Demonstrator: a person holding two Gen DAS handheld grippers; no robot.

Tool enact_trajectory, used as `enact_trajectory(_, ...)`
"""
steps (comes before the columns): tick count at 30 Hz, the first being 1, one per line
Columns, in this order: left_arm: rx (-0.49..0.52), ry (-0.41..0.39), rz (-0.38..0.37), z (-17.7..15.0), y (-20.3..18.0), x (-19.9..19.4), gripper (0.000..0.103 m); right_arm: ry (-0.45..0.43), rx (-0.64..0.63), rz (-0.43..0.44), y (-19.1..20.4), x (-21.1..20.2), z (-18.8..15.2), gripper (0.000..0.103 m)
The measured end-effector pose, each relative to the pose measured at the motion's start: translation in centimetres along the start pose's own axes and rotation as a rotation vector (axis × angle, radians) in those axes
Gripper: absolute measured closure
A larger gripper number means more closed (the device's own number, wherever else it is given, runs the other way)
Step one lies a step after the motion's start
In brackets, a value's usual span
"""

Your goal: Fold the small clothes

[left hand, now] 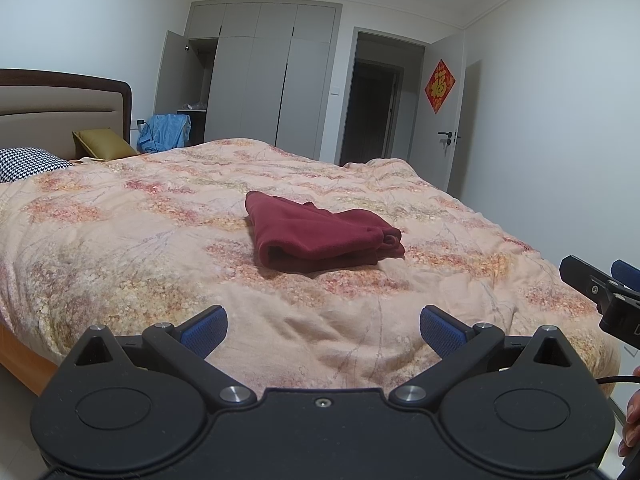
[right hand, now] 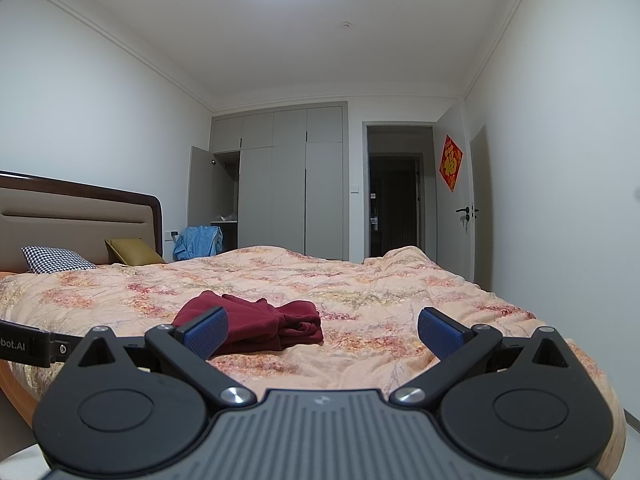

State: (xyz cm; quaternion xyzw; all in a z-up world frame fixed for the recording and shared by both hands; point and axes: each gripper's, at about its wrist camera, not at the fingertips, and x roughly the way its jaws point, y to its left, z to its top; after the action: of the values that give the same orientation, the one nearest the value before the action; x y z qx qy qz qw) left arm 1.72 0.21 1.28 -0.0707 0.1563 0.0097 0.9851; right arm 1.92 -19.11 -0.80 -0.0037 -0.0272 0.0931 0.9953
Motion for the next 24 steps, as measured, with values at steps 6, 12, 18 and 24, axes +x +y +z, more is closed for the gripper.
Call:
enact_trajectory(6,0.001,0.002,0.001,-0.04,-0.05,0.02,0.001,0.001,0.001,-0.001,0.04,-0.01,-0.09,0.0)
enact_trajectory(12,0.001,0.002,0.001,-0.01,-0.05,0.04,0.001,0.001,0.002,-0.001,0.07,-0.03,-0.13,0.0)
enact_trajectory(18,-0.008,0.023,0.002,0.09,0.11,0.32,0.001,0.001,0.002,-0.002,0.05,-0.04,-0.12,0.0)
enact_trajectory(24,0.007,0.053,0.083,0.03,0.0,0.37,0.001,0.002,0.003,-0.001,0.07,-0.05,-0.14,0.0)
